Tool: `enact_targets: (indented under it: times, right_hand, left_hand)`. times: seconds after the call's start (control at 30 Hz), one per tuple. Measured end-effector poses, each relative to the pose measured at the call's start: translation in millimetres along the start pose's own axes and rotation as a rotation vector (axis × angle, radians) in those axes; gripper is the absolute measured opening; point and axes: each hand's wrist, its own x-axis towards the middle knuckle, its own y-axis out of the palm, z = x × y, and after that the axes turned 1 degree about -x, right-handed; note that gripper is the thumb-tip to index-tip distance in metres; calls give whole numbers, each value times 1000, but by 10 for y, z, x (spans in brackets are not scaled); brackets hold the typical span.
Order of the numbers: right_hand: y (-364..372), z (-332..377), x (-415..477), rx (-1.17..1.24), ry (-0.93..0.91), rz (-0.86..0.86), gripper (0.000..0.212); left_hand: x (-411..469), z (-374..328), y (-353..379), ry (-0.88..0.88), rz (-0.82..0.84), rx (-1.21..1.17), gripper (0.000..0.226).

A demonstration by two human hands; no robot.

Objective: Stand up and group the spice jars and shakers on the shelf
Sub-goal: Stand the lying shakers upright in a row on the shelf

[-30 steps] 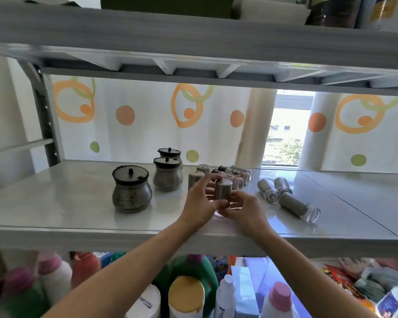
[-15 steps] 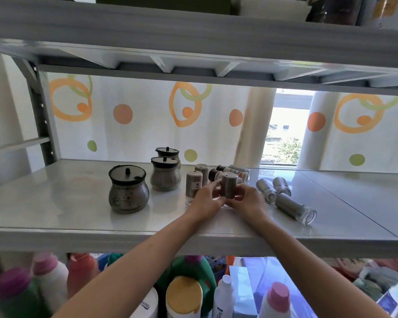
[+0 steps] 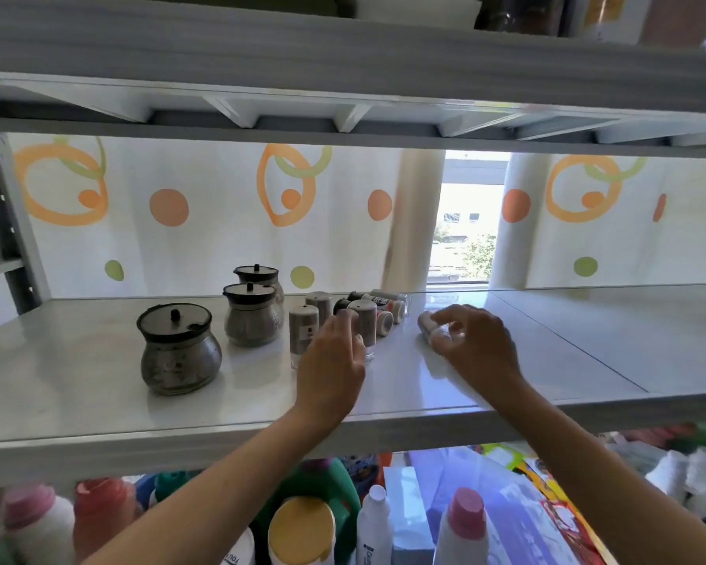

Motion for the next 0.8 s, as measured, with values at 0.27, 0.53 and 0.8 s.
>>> enact_targets:
  times: [0.27,0.53,0.8]
  right_hand:
    - [-749,-711,320,144,486,543,42]
    - [-680,-872,296,420,537,655,32]
    - [-652,-1086,133,194,225,428,27]
  left_hand:
    - [146,-643,687,-418,492,-482,23]
    - [225,-953,1167,-643,428,-733,46]
    - [91,-1052,1231,-205,427,-667,27]
